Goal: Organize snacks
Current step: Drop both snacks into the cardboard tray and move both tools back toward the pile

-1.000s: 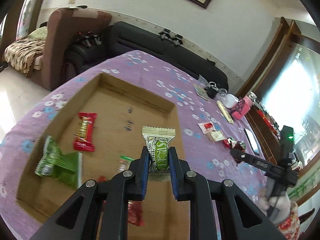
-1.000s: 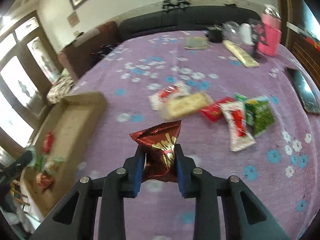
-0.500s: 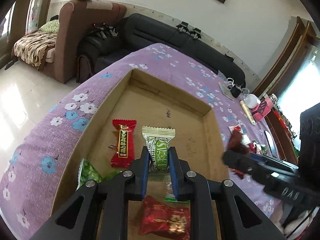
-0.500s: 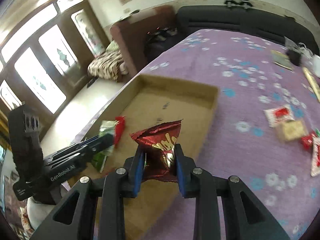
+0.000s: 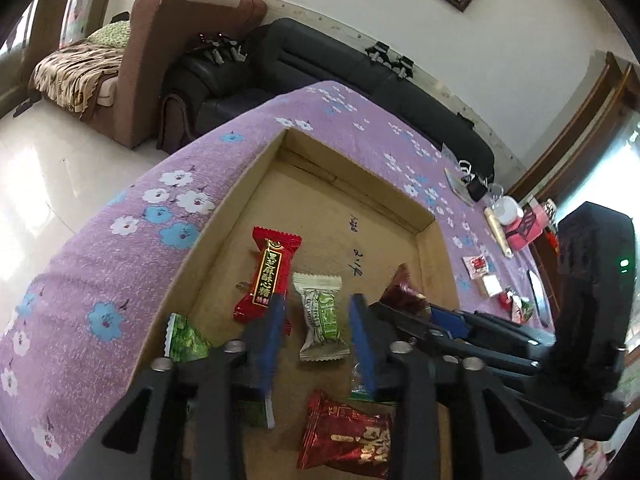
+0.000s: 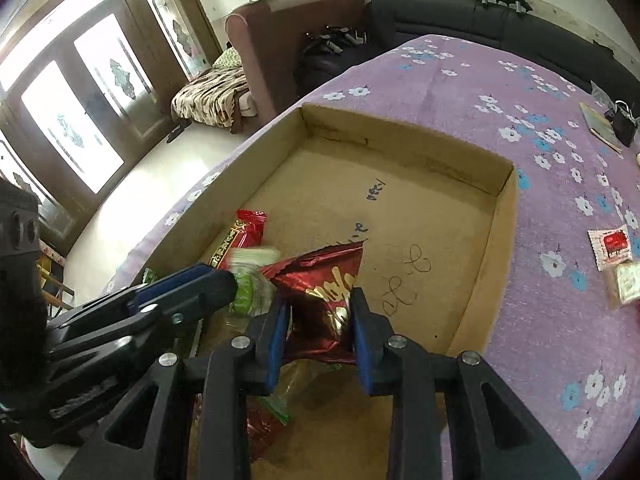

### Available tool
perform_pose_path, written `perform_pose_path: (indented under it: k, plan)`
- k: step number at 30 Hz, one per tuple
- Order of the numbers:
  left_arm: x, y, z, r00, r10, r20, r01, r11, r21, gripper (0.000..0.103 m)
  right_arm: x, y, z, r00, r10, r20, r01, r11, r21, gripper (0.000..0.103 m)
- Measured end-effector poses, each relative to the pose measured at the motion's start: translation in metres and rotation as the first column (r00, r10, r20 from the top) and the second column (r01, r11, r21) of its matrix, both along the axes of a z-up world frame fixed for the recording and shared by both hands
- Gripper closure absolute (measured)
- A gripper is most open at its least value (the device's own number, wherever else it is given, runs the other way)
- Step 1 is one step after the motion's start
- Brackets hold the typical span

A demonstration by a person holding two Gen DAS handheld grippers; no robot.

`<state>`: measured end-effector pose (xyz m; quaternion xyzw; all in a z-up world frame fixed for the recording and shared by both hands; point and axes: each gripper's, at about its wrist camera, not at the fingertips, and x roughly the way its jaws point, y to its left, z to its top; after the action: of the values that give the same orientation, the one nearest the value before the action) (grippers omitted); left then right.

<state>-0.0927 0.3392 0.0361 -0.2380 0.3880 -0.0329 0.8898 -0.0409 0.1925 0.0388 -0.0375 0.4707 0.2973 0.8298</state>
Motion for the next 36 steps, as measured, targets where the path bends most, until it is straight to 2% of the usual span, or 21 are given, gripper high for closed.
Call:
perform_pose_path:
  k: [7,11,14,23,26,28,30,32,36]
  plan:
    - [-0.022,0.004,0.019,0.997,0.039,0.070,-0.036,0.998,-0.045,0.060,-0.013,-0.010,0.018,0.999,-0.005,0.051,0.004,1.000,0.030,0.066]
    - [-0.032,0.002,0.030,0.994,0.046,0.103,-0.040,0.998,-0.054,0.054,-0.021,-0.026,0.026,0.998,-0.023,0.061,0.019,0.998,0.058,0.060]
    - [-0.039,-0.008,0.039,0.992,0.032,0.125,-0.027,0.999,-0.045,0.052,-0.029,-0.045,0.032,0.996,-0.044,0.073,0.038,0.996,0.080,0.059]
    - [-0.046,-0.063,0.061,0.986,-0.060,0.156,0.061,0.998,0.003,0.045,-0.048,-0.128,0.046,0.974,-0.159,0.162,0.142,0.983,0.114,0.045]
    - [-0.046,-0.090,0.066,0.980,-0.115,0.160,0.113,0.993,0.025,0.043,-0.053,-0.165,0.049,0.947,-0.225,0.228,0.209,0.974,0.093,0.030]
    - [-0.044,-0.110,0.068,0.974,-0.161,0.158,0.156,0.987,0.043,0.040,-0.055,-0.194,0.050,0.916,-0.284,0.285,0.272,0.959,0.082,0.021]
    - [-0.043,-0.131,0.069,0.965,-0.213,0.152,0.206,0.977,0.060,0.038,-0.055,-0.229,0.048,0.880,-0.353,0.318,0.339,0.935,0.101,0.021]
    - [-0.042,-0.149,0.067,0.955,-0.256,0.146,0.248,0.966,0.071,0.038,-0.048,-0.263,0.046,0.855,-0.426,0.294,0.413,0.904,0.108,0.021]
    - [-0.036,-0.186,0.056,0.931,-0.349,0.107,0.341,0.936,0.082,0.037,-0.034,-0.339,0.033,0.810,-0.565,0.156,0.547,0.825,0.146,0.021]
